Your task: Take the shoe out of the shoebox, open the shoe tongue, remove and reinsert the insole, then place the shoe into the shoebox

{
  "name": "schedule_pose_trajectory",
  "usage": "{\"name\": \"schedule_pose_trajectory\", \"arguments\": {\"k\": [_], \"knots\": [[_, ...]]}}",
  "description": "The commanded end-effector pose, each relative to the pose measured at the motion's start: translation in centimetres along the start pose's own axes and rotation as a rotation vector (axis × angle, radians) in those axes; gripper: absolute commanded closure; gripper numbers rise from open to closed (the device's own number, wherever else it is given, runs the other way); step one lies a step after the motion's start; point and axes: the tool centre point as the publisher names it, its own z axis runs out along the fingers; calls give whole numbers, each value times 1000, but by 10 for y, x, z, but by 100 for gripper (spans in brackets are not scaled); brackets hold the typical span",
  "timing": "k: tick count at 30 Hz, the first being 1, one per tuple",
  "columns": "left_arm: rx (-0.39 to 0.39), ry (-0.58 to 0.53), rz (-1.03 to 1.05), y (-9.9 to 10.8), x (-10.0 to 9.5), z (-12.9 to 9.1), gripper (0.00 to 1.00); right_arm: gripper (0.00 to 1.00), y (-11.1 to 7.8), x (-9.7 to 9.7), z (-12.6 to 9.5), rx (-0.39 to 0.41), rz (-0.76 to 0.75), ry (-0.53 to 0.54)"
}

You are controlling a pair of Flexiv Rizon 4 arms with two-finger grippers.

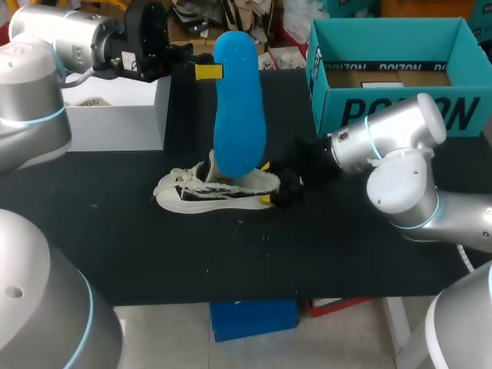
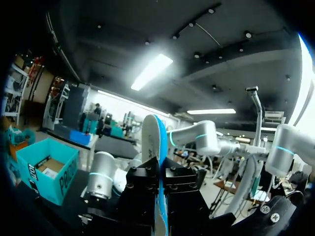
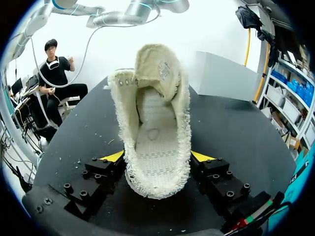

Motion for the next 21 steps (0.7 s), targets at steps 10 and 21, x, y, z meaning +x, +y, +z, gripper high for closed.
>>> {"name": "schedule_pose_trajectory", "arguments": {"k": [10,21], "knots": [[2,-26,-10,-1,9,1,100,100,-4,0,3,3,1,-1],[2,-26,-10,-3,9,0,100,100,-4,0,3,3,1,-1]]}}
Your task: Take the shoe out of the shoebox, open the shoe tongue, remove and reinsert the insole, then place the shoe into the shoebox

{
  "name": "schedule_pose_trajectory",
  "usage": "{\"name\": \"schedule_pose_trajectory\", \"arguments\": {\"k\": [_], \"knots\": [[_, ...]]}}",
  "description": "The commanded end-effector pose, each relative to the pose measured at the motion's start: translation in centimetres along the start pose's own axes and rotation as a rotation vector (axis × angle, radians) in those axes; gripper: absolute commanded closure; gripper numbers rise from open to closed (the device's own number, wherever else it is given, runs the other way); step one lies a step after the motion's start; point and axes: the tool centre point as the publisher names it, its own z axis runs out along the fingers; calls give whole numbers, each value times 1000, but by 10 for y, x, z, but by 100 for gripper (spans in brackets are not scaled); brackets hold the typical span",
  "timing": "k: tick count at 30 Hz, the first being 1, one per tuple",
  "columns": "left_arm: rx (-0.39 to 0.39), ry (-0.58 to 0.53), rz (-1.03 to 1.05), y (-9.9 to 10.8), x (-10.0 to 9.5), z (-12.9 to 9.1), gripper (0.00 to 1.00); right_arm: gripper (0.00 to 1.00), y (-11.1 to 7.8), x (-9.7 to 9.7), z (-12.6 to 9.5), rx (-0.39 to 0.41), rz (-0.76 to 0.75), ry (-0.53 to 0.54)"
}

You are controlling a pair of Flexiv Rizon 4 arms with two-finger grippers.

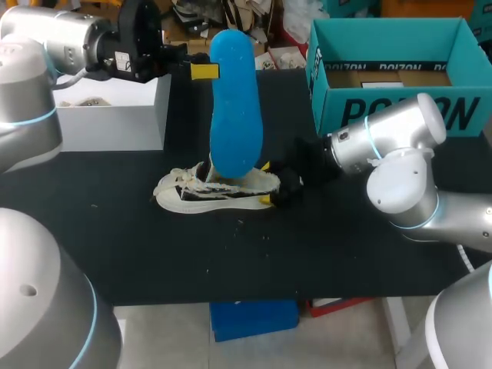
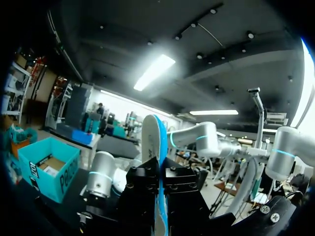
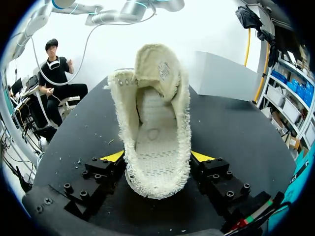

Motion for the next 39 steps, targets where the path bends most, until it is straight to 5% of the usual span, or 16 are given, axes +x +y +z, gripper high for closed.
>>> {"name": "schedule_pose_trajectory", "arguments": {"k": [1,24,34,35,36,37,39], "knots": [[0,-1,2,-3,1,1,100,100,-4,0,3,3,1,-1],[3,-29,19,-51,18,5,100,100,-4,0,3,3,1,-1],[-7,-38,32,-56,23,6,100,100,-4,0,3,3,1,-1],[-7,-38,32,-56,23,6,100,87,-4,0,1,39,-1,5],[-7,-38,32,-56,23,6,100,52,-5,0,-1,76,3,-2],[-7,-38,32,-56,23,6,100,0,-6,0,-5,101,3,-10],[-7,-38,32,-56,23,6,100,0,-8,1,-12,136,3,-15]]}}
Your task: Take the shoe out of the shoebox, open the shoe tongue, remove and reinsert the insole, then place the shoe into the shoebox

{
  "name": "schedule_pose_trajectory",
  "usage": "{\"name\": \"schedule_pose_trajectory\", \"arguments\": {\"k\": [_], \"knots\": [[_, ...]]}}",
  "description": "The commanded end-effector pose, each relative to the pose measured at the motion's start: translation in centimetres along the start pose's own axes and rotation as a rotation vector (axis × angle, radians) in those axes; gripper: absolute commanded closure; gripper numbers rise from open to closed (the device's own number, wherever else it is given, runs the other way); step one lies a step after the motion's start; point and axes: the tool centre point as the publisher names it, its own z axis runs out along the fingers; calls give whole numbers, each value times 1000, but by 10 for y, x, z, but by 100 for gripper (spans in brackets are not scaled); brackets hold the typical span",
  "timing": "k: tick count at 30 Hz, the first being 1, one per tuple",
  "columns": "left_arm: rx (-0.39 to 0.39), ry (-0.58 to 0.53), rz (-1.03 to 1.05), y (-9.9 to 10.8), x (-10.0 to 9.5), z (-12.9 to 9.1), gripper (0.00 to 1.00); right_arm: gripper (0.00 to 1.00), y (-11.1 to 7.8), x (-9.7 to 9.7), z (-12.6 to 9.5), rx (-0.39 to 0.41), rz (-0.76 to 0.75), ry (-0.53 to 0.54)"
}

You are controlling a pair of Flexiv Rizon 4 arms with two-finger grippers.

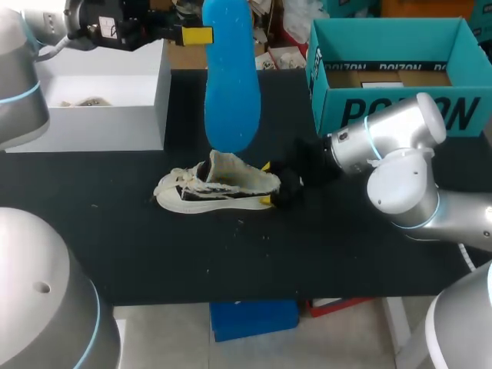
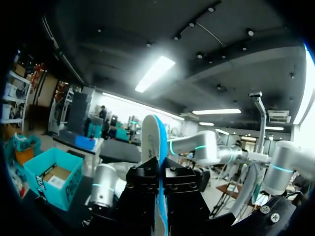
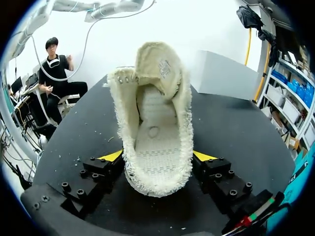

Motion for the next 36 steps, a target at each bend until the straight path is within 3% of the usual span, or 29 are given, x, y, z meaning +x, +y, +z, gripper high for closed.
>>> {"name": "schedule_pose_trajectory", "arguments": {"k": [1,12,27,36], "knots": [[-1,-4,0,1,1,1,100,0,-3,1,-14,112,12,-10],[-1,-4,0,1,1,1,100,0,2,7,-33,362,-26,-17],[-1,-4,0,1,1,1,100,0,18,0,-41,696,-58,32],[-1,-4,0,1,1,1,100,0,25,-2,-38,825,-59,15]]}}
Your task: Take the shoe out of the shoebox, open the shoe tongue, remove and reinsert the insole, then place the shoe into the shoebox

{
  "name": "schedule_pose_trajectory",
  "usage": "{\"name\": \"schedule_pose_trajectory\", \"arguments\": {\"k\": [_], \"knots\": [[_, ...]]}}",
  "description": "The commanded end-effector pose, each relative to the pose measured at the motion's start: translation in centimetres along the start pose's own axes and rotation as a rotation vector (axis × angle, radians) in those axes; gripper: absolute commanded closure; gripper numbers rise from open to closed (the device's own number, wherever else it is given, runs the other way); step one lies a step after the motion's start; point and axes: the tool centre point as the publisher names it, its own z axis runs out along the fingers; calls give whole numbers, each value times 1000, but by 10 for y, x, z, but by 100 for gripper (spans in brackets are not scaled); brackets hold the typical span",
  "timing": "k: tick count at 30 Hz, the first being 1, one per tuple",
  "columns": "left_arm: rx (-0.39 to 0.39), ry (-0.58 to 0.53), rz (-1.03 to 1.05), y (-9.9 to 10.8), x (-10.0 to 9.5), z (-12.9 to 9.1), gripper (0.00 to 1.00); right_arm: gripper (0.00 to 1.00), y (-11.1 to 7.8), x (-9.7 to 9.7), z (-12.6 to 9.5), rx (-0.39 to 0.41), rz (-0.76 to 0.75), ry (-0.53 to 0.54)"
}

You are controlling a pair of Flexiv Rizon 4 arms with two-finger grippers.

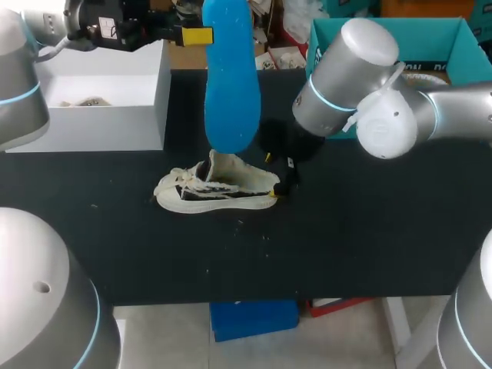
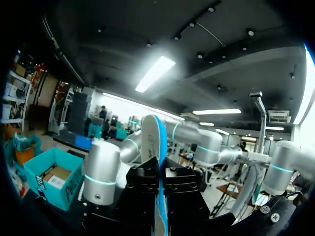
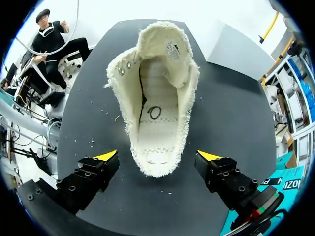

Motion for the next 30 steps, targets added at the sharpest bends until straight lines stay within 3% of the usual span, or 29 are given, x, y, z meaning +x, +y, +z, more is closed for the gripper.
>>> {"name": "schedule_pose_trajectory", "arguments": {"k": [1,11,30], "knots": [[-2,-3,0,1,0,0,100,0,7,0,1,301,3,-6],[-2,-3,0,1,0,0,100,0,13,3,7,326,3,-9],[-2,-3,0,1,0,0,100,0,15,2,12,290,10,-8]]}}
